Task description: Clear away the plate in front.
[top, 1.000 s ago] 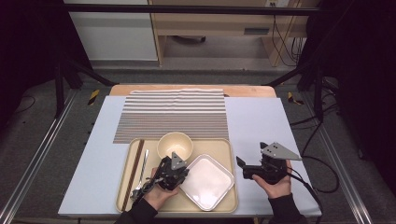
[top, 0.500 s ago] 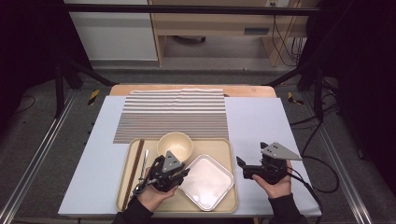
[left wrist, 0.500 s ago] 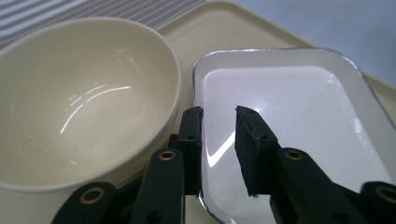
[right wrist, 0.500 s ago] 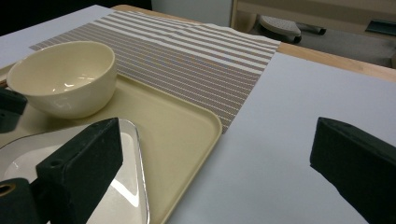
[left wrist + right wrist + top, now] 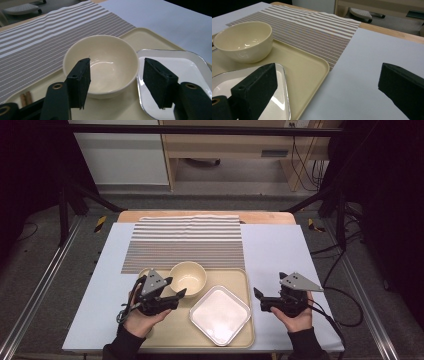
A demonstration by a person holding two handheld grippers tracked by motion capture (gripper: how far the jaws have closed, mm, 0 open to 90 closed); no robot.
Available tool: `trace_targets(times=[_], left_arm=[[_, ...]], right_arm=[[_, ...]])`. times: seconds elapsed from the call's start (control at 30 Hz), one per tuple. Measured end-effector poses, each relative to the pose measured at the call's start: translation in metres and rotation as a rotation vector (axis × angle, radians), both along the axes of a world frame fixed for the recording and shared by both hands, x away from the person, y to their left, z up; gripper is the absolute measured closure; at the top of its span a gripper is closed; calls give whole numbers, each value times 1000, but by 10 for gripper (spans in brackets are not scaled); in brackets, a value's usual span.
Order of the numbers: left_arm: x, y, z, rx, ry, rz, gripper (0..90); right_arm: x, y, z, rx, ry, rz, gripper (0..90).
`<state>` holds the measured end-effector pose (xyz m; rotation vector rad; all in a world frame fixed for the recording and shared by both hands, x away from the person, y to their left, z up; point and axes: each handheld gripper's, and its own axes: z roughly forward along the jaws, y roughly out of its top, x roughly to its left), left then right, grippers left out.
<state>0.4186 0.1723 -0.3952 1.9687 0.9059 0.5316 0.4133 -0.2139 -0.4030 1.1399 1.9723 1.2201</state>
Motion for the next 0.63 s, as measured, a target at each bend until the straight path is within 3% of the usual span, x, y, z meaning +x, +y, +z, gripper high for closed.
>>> trace_targets(times=[0.2, 0.63], left_arm=[[2, 24, -2, 5, -23, 56, 283], [1, 61, -14, -22, -31, 142, 242]], right_arm=[[0, -1, 0, -1, -2, -5, 25], [0, -3, 0, -7, -2, -16, 24]])
